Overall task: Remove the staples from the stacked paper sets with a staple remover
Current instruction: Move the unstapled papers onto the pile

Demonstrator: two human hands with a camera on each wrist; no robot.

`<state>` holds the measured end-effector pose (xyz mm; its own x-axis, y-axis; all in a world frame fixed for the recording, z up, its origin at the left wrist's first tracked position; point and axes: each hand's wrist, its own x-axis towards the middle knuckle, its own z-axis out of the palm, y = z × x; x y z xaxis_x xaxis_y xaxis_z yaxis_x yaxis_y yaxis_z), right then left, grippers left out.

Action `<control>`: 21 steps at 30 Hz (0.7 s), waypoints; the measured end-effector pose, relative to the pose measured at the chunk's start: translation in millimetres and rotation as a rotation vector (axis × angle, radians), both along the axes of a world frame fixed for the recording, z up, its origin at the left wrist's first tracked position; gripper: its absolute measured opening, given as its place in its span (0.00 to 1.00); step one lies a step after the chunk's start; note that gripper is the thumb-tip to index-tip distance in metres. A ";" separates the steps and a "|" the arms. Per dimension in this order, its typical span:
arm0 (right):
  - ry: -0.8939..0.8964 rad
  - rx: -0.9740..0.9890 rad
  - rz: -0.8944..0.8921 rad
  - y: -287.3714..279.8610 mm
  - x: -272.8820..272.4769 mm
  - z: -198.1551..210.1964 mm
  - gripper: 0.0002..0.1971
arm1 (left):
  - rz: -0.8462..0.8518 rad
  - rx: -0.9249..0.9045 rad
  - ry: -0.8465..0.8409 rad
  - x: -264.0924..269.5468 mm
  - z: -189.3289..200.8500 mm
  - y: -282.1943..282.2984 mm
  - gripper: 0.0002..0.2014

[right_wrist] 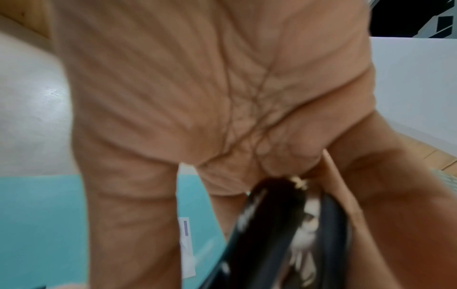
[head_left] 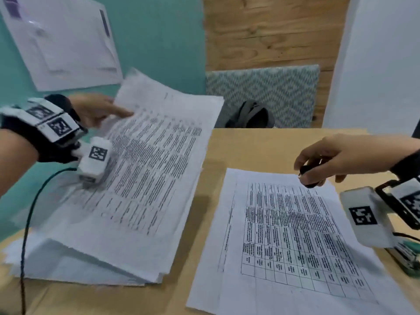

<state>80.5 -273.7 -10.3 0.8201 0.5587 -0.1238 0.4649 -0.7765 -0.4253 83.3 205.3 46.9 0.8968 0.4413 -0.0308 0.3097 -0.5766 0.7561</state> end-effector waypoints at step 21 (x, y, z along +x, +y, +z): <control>0.058 -0.062 0.027 9.8 2.9 -13.4 0.15 | 0.126 0.626 0.522 10.8 -103.4 6.3 0.44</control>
